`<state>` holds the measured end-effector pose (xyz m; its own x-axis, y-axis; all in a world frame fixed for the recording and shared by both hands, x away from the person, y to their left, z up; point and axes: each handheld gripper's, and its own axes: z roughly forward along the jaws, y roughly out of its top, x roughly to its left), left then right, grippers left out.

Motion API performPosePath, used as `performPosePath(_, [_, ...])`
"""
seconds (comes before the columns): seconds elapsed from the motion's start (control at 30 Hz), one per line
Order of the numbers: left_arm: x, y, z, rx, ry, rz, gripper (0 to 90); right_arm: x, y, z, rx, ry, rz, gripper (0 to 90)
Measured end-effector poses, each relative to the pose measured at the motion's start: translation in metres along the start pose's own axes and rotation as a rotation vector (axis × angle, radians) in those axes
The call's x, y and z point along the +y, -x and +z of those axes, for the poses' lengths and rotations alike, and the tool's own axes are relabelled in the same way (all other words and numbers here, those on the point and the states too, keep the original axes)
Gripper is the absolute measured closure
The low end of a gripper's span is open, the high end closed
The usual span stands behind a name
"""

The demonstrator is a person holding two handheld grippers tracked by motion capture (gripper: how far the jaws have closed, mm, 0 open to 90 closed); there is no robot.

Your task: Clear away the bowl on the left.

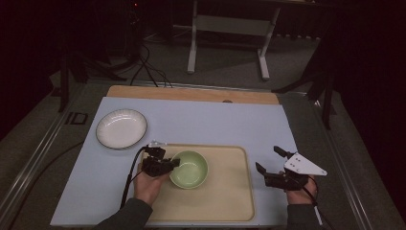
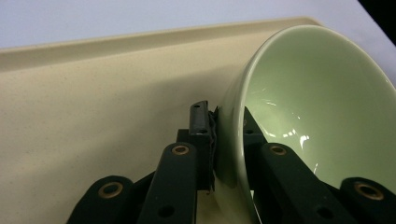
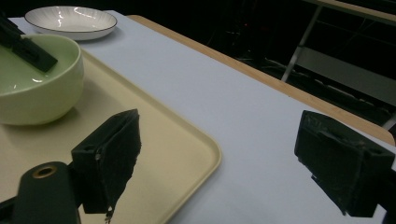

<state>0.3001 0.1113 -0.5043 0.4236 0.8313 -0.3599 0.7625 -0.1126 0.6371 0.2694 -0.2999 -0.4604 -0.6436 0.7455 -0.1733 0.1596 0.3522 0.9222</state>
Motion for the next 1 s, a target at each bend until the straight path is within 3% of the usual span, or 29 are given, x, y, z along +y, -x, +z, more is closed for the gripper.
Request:
performPosePath(0.17, [-0.002,0.000,0.006,-0.006,-0.008,0.001,82.4,0.000,0.000,0.000,0.001,-0.001,0.001,13.9])
performPosePath(0.3, [-0.002,0.001,0.009,0.017,-0.005,0.026,82.6,0.000,0.000,0.000,0.002,-0.002,0.000,13.9])
performPosePath(0.6, [-0.001,-0.002,0.012,0.010,-0.005,0.024,82.1,0.000,0.000,0.000,0.002,-0.004,-0.002,13.9])
performPosePath(1.0, [0.001,-0.003,0.004,0.022,0.021,0.039,71.5,0.000,0.000,0.000,0.001,-0.001,-0.001,13.9])
